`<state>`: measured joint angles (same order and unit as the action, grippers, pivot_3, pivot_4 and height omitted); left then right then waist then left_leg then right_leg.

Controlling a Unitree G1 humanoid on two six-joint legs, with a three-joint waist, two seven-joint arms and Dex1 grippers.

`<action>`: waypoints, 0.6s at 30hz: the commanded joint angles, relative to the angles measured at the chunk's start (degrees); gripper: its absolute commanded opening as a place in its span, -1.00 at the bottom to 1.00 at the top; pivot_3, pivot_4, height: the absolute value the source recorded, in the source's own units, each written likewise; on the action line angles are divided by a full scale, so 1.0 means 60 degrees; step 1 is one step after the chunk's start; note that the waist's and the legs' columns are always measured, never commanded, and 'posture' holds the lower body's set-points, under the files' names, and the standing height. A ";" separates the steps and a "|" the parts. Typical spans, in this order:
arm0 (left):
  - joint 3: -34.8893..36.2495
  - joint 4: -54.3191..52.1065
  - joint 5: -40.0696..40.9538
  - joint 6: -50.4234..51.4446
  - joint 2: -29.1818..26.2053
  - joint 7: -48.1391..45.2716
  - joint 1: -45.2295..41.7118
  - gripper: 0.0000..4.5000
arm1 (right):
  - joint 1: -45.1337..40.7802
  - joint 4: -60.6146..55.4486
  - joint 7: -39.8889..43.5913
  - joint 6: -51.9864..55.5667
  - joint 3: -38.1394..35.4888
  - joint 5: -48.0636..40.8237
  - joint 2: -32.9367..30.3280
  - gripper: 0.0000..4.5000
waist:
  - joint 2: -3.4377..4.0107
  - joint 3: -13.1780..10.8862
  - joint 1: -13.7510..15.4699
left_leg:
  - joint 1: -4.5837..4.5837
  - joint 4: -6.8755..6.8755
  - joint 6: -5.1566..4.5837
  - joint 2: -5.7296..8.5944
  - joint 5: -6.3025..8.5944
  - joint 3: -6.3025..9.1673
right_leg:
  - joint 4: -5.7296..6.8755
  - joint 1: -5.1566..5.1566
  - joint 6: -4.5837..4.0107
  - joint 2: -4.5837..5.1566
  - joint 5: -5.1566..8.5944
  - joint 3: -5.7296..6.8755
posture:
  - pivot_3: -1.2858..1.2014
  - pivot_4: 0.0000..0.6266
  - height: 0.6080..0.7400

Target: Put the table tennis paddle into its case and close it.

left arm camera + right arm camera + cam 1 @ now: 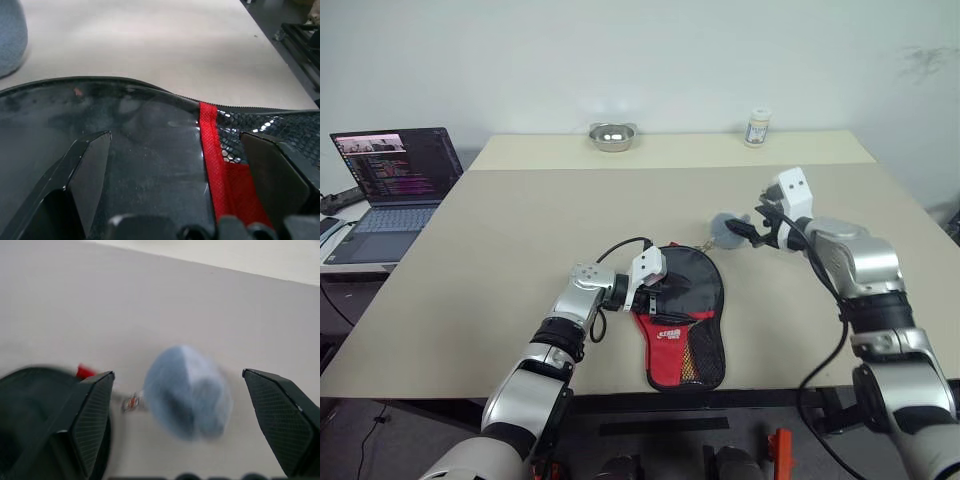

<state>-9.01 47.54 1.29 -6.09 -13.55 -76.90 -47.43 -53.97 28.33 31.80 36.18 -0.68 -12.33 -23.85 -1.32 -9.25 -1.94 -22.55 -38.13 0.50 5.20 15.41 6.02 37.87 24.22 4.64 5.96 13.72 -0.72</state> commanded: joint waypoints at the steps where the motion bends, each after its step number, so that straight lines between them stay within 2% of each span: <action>1: -0.0097 -0.0403 0.0089 0.0059 -0.0071 0.0074 0.0057 0.99 | -0.0829 0.1676 -0.0133 -0.1322 -0.0083 0.0386 0.0181 1.00 | 0.0000 0.0000 -0.0005 | 0.0000 0.0002 0.0000 0.0001 0.0000 -0.0002 | -0.0002 0.0001 0.0000 0.0000 0.0000 -0.0002 | 0.03 -0.52 1.00; 7: -0.0153 -0.0496 0.0063 0.0107 -0.0161 0.0197 0.0123 0.99 | -0.1654 0.4322 -0.0273 -0.2627 0.0113 0.1047 0.0700 1.00 | 0.0002 0.0000 -0.0051 | -0.0002 0.0008 0.0001 0.0000 0.0000 -0.0004 | -0.0015 0.0002 0.0000 0.0001 0.0000 -0.0005 | 0.03 -0.52 1.00; 11: -0.0193 -0.0539 0.0074 0.0116 -0.0219 0.0221 0.0172 0.99 | -0.1877 0.5109 -0.0320 -0.3044 0.0012 0.1234 0.0812 1.00 | 0.0002 0.0000 -0.0093 | -0.0004 0.0008 0.0002 0.0001 -0.0001 -0.0003 | -0.0013 0.0004 0.0000 0.0002 0.0000 -0.0007 | 0.03 -0.52 1.00; 14: -0.0228 -0.0505 0.0049 0.0071 -0.0266 0.0205 0.0197 1.00 | -0.1945 0.5317 -0.0393 -0.3172 -0.0027 0.1289 0.0822 0.72 | 0.0004 -0.0001 -0.0130 | -0.0004 0.0008 0.0002 0.0002 -0.0001 -0.0004 | -0.0013 0.0004 0.0000 0.0003 0.0000 -0.0007 | 0.03 -0.52 1.00; 18: -0.0306 -0.0231 -0.0067 -0.0145 -0.0281 0.0238 0.0182 1.00 | -0.2006 0.5400 -0.0446 -0.3239 -0.0100 0.1281 0.0810 0.11 | 0.0007 0.0001 -0.0182 | -0.0002 0.0007 0.0002 0.0001 -0.0001 -0.0004 | -0.0009 0.0004 0.0000 0.0003 0.0000 -0.0008 | 0.03 -0.52 1.00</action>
<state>-9.90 45.96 1.29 -5.81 -14.95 -75.62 -46.48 -63.90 61.36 29.62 18.03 -0.10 -4.57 -18.72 -1.28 -9.25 -3.03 -22.56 -38.09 0.51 5.21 15.40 5.99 37.81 24.24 4.64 5.98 13.72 -0.77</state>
